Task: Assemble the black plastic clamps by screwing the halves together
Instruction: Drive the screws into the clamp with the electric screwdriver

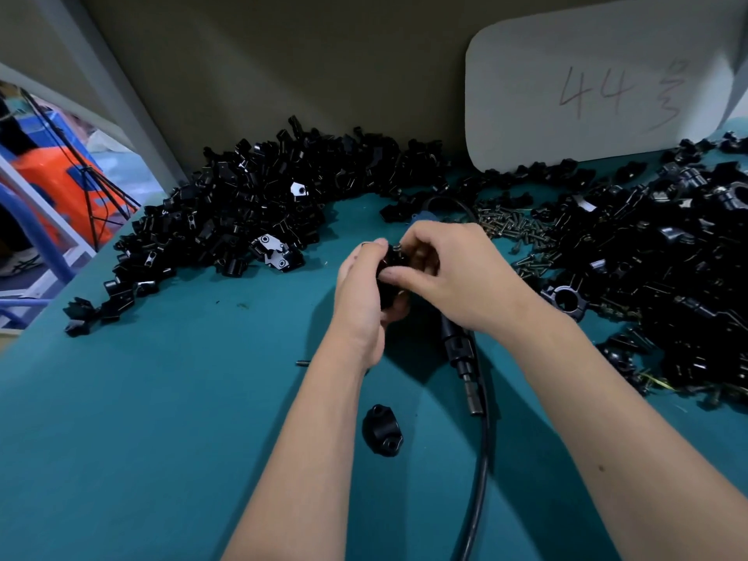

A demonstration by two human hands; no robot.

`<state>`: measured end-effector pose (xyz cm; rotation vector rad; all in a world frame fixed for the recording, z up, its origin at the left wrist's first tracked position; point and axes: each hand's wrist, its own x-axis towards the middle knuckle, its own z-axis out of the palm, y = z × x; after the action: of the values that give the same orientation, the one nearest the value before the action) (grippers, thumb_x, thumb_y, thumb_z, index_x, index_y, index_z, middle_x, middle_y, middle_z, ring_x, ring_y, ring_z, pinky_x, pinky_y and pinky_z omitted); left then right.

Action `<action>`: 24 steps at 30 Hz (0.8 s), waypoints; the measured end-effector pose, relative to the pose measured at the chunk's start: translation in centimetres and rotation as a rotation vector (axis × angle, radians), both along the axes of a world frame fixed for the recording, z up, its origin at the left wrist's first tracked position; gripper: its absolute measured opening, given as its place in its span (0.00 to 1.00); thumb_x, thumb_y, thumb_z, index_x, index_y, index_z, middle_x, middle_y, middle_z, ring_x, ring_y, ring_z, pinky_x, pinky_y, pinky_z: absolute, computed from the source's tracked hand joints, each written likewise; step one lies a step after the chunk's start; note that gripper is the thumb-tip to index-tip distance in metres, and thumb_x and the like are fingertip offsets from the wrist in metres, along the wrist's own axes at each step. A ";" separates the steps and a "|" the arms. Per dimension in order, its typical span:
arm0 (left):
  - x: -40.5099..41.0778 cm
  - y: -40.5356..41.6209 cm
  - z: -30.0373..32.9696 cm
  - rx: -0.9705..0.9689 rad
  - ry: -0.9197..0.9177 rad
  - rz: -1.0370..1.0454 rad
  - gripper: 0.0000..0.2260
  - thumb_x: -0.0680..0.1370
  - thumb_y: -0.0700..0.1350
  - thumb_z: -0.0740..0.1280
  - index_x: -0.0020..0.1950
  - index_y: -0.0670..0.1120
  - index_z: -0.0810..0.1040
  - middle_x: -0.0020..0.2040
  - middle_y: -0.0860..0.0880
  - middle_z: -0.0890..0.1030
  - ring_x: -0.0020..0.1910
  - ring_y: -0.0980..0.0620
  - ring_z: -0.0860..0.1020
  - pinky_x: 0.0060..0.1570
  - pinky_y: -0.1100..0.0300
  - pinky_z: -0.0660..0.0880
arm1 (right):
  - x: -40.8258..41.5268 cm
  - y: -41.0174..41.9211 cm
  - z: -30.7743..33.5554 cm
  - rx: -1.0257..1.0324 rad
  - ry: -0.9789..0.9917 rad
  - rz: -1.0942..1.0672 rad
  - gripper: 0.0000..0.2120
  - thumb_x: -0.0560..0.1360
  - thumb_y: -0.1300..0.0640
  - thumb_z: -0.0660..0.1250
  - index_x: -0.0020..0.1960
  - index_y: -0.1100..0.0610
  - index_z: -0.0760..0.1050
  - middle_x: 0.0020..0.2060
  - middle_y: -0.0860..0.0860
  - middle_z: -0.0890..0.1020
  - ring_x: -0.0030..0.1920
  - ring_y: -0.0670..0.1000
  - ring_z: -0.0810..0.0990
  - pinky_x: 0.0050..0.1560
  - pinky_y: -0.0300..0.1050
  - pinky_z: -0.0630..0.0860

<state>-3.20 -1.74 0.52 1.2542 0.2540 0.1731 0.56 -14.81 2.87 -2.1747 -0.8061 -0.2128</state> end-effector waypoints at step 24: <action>0.0 3.6 0.1 0.211 0.155 -0.144 0.10 0.80 0.47 0.59 0.40 0.49 0.63 0.31 0.49 0.65 0.23 0.54 0.58 0.21 0.66 0.52 | 1.3 -3.8 2.2 1.186 0.937 -0.006 0.25 0.74 0.47 0.76 0.61 0.59 0.71 0.41 0.54 0.82 0.37 0.51 0.81 0.41 0.46 0.82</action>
<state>-3.18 1.88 0.64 1.4923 0.2830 -0.0223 1.82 -18.63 5.11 -0.9321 -0.0334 0.2732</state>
